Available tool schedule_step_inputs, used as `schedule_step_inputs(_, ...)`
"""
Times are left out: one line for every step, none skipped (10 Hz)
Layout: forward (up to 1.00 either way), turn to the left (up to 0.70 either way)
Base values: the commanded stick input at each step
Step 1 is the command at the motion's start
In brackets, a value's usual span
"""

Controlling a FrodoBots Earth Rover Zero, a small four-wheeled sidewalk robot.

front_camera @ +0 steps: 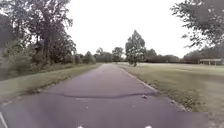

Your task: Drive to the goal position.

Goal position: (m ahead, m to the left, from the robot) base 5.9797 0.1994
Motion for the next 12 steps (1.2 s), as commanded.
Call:
schedule_step_inputs(0.70, 0.00)
schedule_step_inputs(0.70, 0.00)
schedule_step_inputs(0.70, 0.00)
schedule_step_inputs(0.70, 0.00)
schedule_step_inputs(0.70, 0.00)
schedule_step_inputs(0.70, 0.00)
schedule_step_inputs(0.70, 0.00)
schedule_step_inputs(0.70, 0.00)
schedule_step_inputs(0.70, 0.00)
schedule_step_inputs(0.70, 0.00)
schedule_step_inputs(0.70, 0.00)
schedule_step_inputs(0.70, 0.00)
